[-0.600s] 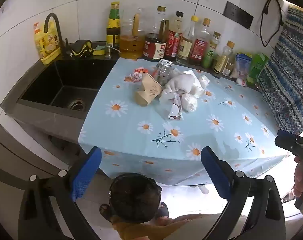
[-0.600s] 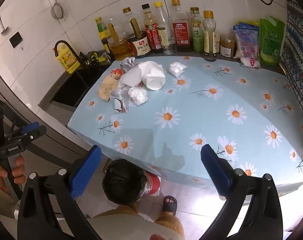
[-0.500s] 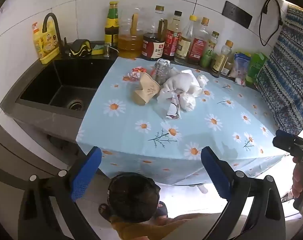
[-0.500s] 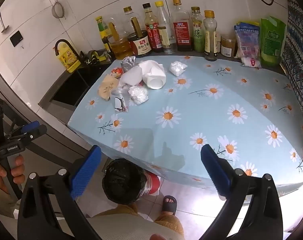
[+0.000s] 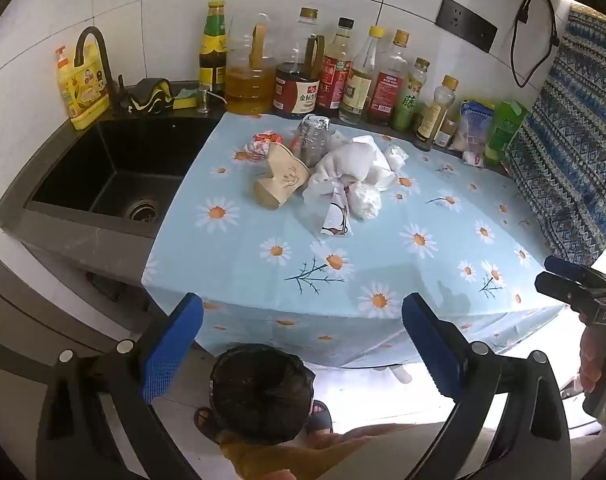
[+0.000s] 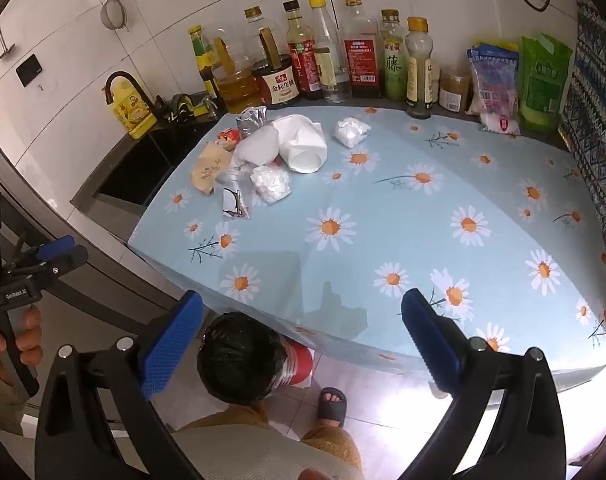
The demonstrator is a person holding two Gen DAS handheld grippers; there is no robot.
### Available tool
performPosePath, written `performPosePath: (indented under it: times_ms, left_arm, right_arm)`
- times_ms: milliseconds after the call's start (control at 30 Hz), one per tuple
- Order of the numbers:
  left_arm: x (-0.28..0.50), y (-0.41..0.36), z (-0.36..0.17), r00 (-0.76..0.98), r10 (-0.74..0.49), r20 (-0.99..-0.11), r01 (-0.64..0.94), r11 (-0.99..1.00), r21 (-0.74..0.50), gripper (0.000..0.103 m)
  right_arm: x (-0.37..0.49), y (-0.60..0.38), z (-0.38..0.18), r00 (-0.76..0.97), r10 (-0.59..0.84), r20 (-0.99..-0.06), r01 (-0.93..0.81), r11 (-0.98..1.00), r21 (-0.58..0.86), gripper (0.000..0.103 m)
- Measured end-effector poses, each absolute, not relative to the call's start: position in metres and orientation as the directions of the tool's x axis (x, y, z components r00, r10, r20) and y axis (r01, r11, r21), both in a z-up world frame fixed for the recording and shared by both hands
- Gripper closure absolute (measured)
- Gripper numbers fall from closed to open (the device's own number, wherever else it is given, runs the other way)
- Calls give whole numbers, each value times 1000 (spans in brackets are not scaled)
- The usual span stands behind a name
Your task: Collect trash
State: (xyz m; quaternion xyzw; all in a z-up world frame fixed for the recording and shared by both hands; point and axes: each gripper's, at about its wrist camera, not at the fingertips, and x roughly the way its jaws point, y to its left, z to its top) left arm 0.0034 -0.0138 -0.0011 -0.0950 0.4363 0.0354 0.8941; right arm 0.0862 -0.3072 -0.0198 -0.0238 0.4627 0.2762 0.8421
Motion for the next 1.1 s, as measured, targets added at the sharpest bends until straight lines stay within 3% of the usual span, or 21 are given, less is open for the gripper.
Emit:
performPosePath:
  times_ms: [1100]
  left_arm:
    - [12,-15,-9,600,-42,-799,-140,978,-157,6]
  right_arm:
    - [96,-303,-21,421,435,-796,-507,840,191,5]
